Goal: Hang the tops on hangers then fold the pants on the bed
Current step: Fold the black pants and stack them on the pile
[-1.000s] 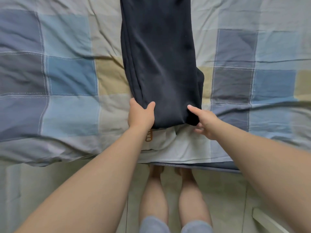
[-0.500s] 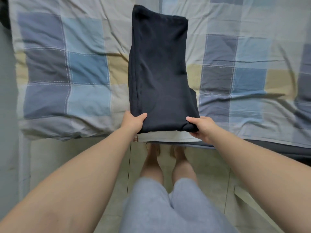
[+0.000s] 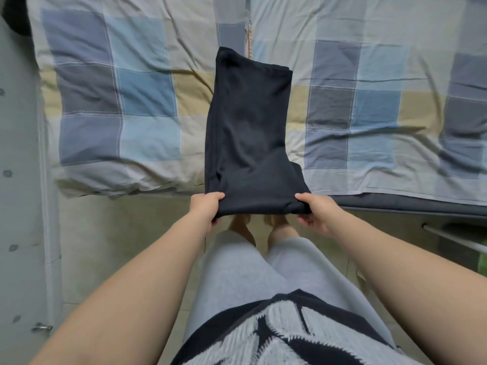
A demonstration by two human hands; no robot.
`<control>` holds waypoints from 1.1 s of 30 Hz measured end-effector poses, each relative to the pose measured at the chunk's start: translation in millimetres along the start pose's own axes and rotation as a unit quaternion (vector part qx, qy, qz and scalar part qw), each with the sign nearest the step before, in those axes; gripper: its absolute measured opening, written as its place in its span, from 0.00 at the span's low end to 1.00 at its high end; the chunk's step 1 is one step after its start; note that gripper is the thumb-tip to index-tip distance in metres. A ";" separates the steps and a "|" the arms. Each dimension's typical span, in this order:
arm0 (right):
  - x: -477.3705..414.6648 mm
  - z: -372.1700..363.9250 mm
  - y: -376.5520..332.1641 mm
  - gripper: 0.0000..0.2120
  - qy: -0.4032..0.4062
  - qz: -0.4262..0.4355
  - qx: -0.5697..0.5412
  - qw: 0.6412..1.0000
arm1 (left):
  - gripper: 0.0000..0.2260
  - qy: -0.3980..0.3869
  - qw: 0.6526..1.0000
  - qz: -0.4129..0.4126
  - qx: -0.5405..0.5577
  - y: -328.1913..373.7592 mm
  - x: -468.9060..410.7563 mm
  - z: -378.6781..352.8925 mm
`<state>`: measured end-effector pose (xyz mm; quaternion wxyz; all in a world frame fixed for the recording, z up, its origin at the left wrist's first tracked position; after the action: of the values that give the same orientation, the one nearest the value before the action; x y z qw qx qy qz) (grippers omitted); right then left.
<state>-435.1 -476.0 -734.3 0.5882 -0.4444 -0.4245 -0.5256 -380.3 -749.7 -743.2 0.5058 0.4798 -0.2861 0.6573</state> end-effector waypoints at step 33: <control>-181.6 -111.0 -206.7 0.40 0.027 0.350 0.438 0.827 | 0.36 0.087 0.626 -0.555 -0.541 232.3 -126.4 -143.3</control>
<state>-653.1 -550.6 -921.1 0.8769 -0.2447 -0.4102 -0.0545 -644.0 -751.0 -888.1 0.9659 0.1286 -0.2240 0.0176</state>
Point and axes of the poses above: each hand's wrist, its own x-axis away from the middle knuckle, its own z-axis out of the back of the hand, y = z × x, the point moved 3 cm from there along -x, towards the middle knuckle, and after that the axes turned 5 degrees about y, right-handed, at the moved point
